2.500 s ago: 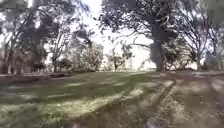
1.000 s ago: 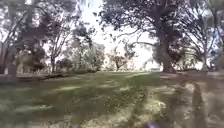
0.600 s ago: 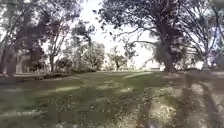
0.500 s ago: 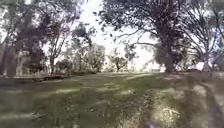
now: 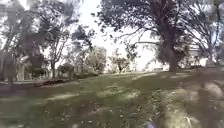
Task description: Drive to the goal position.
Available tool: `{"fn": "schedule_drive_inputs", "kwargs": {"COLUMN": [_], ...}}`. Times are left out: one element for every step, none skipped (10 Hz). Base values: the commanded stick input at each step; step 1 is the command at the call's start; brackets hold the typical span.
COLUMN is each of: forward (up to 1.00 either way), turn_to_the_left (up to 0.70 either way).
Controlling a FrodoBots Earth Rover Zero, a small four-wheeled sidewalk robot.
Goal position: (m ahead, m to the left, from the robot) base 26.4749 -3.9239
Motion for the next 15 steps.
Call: {"fn": "schedule_drive_inputs", "kwargs": {"forward": [0.7,0.7,0.7,0.7,0.7,0.7,0.7,0.7,0.7,0.7,0.7,0.7,0.7,0.7,0.7], "turn_to_the_left": [-0.32,-0.32,-0.32,-0.31,-0.3,-0.12,-0.01,0.0,0.0,0.0,0.0,0.0,0.0,0.0,0.0]}}
